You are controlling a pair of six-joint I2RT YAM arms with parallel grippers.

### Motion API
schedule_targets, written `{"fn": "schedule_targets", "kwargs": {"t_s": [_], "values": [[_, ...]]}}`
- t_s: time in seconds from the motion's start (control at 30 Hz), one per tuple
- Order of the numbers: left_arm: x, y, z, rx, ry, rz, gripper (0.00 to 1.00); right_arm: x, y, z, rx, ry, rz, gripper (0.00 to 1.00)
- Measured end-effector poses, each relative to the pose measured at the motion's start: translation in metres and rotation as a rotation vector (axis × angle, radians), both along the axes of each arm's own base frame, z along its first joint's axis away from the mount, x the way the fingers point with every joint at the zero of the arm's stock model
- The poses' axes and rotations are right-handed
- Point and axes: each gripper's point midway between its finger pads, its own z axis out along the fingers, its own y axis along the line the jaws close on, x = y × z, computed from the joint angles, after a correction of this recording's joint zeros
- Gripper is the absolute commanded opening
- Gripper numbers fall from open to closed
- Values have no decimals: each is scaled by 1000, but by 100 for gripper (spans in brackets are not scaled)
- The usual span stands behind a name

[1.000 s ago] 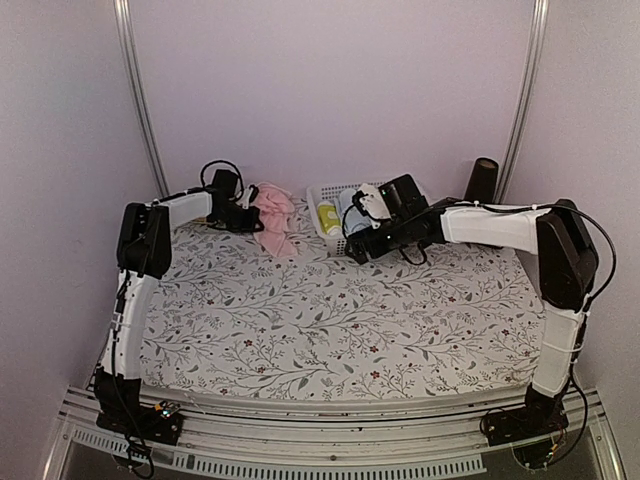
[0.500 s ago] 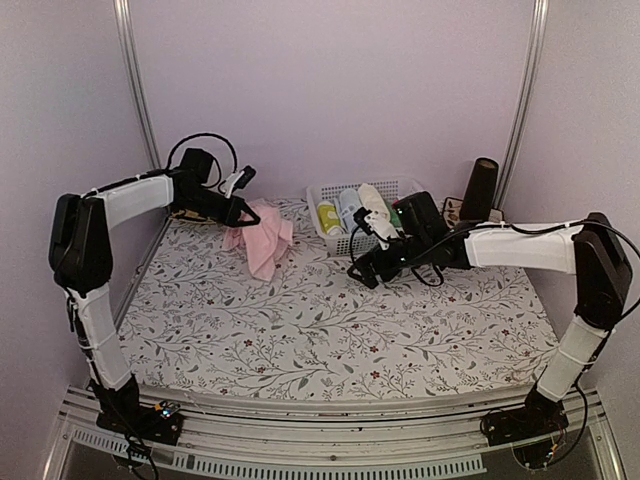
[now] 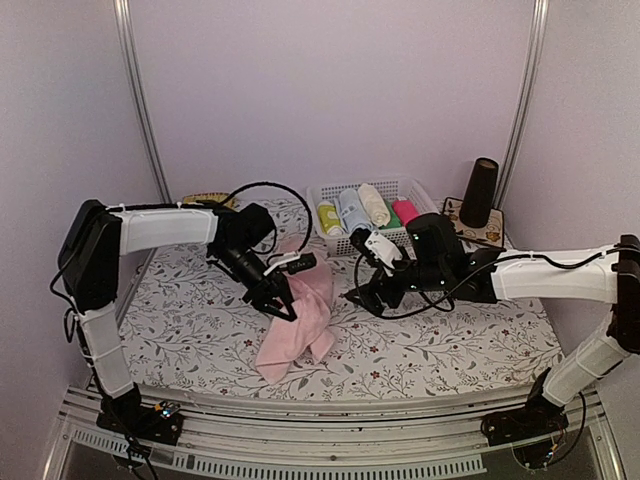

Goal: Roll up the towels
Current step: Move the towel to the center of the board.

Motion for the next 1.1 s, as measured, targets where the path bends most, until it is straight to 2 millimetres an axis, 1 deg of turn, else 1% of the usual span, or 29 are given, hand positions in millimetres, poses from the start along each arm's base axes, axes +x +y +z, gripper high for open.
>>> {"fn": "schedule_targets", "kwargs": {"t_s": [0.07, 0.1, 0.13, 0.17, 0.2, 0.23, 0.27, 0.37, 0.47, 0.53, 0.6, 0.7, 0.77, 0.8, 0.87, 0.93, 1.0, 1.07, 1.1], "values": [[-9, 1, -5, 6, 17, -33, 58, -4, -3, 7, 16, -14, 2, 99], [-11, 3, -7, 8, 24, -37, 66, -5, -5, 11, 25, -23, 4, 99], [-10, 6, -9, 9, 28, -34, 73, -7, -6, 15, 34, -36, 8, 99], [-8, 8, -9, 6, 24, -27, 78, -9, -7, 18, 38, -47, 14, 99], [-5, 11, -10, 5, 17, -15, 87, -10, -7, 19, 39, -60, 21, 99], [0, 17, -12, 10, 4, 12, 94, -11, -6, 20, 36, -73, 28, 99], [4, 22, -14, 18, -18, 28, 96, -12, -6, 19, 32, -81, 36, 99], [23, 47, -23, 98, -155, 151, 96, -15, -3, 13, 14, -98, 58, 99], [46, 62, -20, 124, -244, 268, 95, -10, 2, 5, -1, -92, 60, 99], [71, 72, -16, 112, -268, 365, 93, -5, 7, -2, -13, -76, 51, 99], [96, 88, -14, 109, -278, 461, 92, 0, 12, -6, -15, -59, 40, 100], [135, 111, -13, 121, -294, 587, 87, 6, 18, -8, 2, -22, 15, 99], [159, 115, -17, 126, -290, 634, 84, 8, 23, -10, 22, 19, -9, 98], [167, 114, -20, 125, -282, 645, 84, 9, 25, -11, 32, 44, -21, 98], [178, 108, -30, 123, -244, 651, 82, 7, 29, -17, 52, 99, -39, 98], [185, 102, -44, 124, -198, 649, 81, -1, 33, -26, 61, 158, -47, 98], [184, 101, -61, 137, -153, 640, 78, -12, 38, -36, 52, 194, -40, 98], [177, 101, -78, 159, -98, 631, 73, -26, 46, -46, 32, 224, -25, 98], [175, 101, -83, 167, -81, 631, 70, -30, 48, -51, 23, 233, -22, 98]]}}
